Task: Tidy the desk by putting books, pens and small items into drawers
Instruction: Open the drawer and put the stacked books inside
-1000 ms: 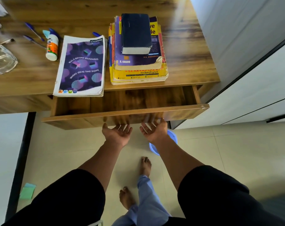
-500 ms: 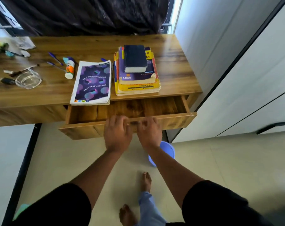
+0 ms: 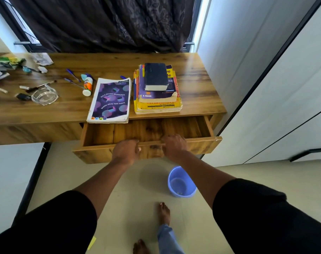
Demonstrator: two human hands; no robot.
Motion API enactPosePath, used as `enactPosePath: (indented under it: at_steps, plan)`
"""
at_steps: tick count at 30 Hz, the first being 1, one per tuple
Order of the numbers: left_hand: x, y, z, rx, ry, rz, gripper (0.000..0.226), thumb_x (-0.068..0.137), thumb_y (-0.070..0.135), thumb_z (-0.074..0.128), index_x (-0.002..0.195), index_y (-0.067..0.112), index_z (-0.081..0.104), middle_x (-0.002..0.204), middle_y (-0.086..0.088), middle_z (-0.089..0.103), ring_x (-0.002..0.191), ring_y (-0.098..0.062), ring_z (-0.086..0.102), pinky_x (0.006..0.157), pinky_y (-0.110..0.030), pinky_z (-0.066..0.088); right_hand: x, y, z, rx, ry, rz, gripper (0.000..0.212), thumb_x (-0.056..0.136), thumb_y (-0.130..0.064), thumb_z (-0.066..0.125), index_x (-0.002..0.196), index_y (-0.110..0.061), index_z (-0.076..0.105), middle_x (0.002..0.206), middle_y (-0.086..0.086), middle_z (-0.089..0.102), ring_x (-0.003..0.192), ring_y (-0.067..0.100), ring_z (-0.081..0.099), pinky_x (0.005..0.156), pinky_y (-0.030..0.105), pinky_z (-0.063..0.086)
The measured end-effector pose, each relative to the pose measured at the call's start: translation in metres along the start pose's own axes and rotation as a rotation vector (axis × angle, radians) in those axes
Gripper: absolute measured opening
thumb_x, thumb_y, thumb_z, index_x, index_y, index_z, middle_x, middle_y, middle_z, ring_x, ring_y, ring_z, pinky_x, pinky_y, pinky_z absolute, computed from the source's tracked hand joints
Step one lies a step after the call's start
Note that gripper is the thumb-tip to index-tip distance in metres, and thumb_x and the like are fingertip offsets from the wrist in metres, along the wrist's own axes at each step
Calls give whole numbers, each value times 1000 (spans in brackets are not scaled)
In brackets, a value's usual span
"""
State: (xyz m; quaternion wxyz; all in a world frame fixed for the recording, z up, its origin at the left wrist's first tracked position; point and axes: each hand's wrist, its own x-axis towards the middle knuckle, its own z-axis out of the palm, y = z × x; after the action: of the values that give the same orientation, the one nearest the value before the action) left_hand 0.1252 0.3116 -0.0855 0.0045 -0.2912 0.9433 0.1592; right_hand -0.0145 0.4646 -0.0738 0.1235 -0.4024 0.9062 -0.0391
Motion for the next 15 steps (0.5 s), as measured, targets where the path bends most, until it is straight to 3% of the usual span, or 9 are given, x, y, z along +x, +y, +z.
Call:
enactPosePath:
  at_steps: [5,9,15]
  plan:
    - [-8,-5,-5,-30,-40,-27,35,94,45,69,122,24,71,118,2,71,111,-20,62,82,-31,49,-6,-11,-12,11,-65,78,32,90,-47,68,115,-25,69,110,1,70,106,25,66,90,40,56]
    - [-18,-3,-10,-19,-73,5,31,89,47,75,111,25,76,109,6,73,103,-17,64,76,-31,49,-12,-14,-22,-68,-181,52,40,86,-51,72,115,-24,65,106,-1,67,98,23,65,79,34,54]
    - [-27,-3,-19,-4,-227,50,30,82,54,79,95,27,81,96,11,74,89,-12,65,72,-32,55,-23,-19,-31,-107,-311,-45,55,82,-48,78,126,-17,64,110,3,67,103,23,64,86,36,57]
